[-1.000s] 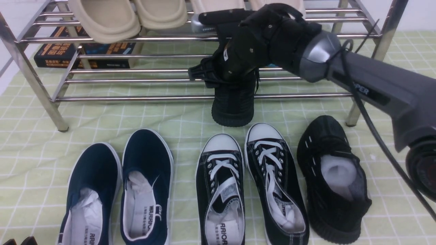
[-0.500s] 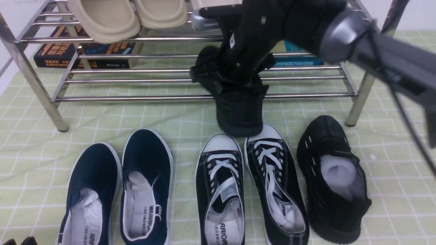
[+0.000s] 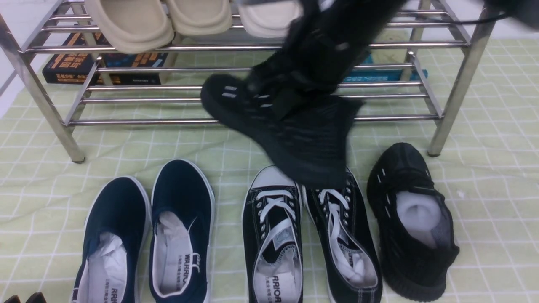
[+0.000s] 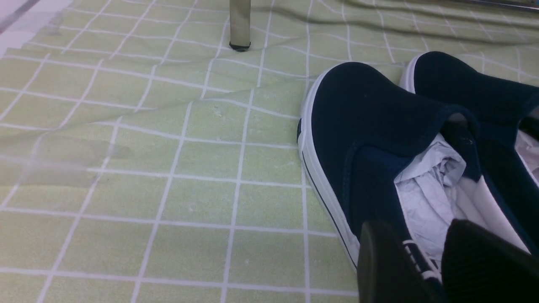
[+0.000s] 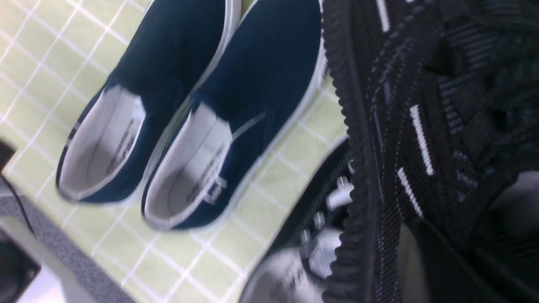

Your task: Take the shoes off the shelf with your hand from the green coffee tablecloth.

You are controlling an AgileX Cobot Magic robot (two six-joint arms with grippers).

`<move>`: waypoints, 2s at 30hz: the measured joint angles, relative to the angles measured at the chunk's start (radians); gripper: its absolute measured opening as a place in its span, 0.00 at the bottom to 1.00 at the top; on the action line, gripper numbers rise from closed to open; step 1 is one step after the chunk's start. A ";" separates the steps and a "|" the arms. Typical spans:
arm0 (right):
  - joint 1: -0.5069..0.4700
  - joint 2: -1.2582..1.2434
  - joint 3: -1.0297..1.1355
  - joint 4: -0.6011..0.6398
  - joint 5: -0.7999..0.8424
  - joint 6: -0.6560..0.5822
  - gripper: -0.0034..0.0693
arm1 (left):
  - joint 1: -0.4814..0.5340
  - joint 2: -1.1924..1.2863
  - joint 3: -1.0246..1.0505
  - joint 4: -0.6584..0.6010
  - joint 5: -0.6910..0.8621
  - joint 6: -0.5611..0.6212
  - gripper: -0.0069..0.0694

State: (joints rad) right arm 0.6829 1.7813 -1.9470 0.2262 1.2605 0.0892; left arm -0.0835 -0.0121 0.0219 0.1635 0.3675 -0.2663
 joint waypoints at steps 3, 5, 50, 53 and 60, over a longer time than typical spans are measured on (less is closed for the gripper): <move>0.000 -0.112 0.097 -0.011 0.002 -0.001 0.06 | 0.000 0.000 0.000 0.000 0.000 0.000 0.40; 0.000 -0.226 0.212 -0.032 0.003 -0.001 0.06 | 0.000 0.000 0.000 0.000 0.000 0.000 0.40; -0.282 -0.206 0.831 -0.492 -0.235 0.407 0.08 | 0.000 0.000 0.000 0.000 0.000 0.000 0.40; -0.282 -0.206 0.831 -0.461 -0.235 0.370 0.08 | 0.000 0.000 0.000 0.000 0.000 0.000 0.40; -0.282 -0.206 0.808 -0.519 -0.240 0.295 0.09 | 0.000 0.000 0.000 0.000 0.000 0.000 0.40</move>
State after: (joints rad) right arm 0.4007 1.5752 -1.1395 -0.2925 1.0209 0.3841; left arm -0.0835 -0.0121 0.0219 0.1635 0.3675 -0.2663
